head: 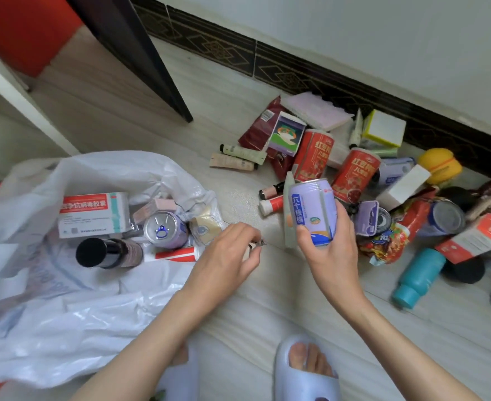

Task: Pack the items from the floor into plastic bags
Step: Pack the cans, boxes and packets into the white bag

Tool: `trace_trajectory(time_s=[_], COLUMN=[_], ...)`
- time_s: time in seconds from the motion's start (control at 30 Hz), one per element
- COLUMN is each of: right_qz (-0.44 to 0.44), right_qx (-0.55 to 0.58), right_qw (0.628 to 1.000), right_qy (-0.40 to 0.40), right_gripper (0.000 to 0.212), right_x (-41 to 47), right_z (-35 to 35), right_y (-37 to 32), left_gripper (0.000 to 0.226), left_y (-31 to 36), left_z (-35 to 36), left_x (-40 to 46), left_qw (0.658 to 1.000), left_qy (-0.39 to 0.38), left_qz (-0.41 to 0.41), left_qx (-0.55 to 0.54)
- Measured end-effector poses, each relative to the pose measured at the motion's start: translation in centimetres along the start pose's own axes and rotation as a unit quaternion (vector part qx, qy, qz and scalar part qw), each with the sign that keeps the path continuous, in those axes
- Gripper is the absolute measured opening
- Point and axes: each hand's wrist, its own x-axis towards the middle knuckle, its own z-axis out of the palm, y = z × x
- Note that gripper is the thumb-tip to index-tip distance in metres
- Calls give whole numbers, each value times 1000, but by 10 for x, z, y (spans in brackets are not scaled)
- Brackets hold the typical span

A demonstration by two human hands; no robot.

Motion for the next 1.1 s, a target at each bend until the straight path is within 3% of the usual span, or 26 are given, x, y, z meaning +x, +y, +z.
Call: trace_trajectory(time_s=[0.17, 0.37, 0.47, 0.57, 0.73, 0.83, 0.97, 1.1], right_qz=[-60, -181, -212, -222, -239, -247, -264, -254], right_qx=[17, -42, -94, -126, -158, -182, -207, -196], right_qw=[995, 960, 934, 917, 902, 892, 884, 894], right_qy=[-81, -210, -272, -306, -321, -332, -326, -314], right_gripper=[73, 68, 64, 61, 69, 69, 67, 67], right_x=[1, 0, -1, 2, 3, -3, -13, -22], right_z=[26, 66, 89, 109, 124, 132, 143, 138], right_y=[-51, -95, -115, -132, -149, -153, -152, -146], left_gripper=[15, 9, 10, 13, 6, 22, 18, 3], left_y=[-8, -40, -72, -98, -123, -138, -154, -153], left_z=[-90, -172, -199, -205, -199, -192, -188, -186], left_x=[-5, -29, -39, -49, -61, -75, -93, -101], left_qw=[986, 955, 945, 940, 939, 916, 905, 919], left_qy=[140, 233, 193, 104, -27, -76, -86, -61], left_qz=[-85, -149, -223, -275, -212, -196, -194, -186], left_qx=[12, 109, 144, 172, 268, 342, 369, 343])
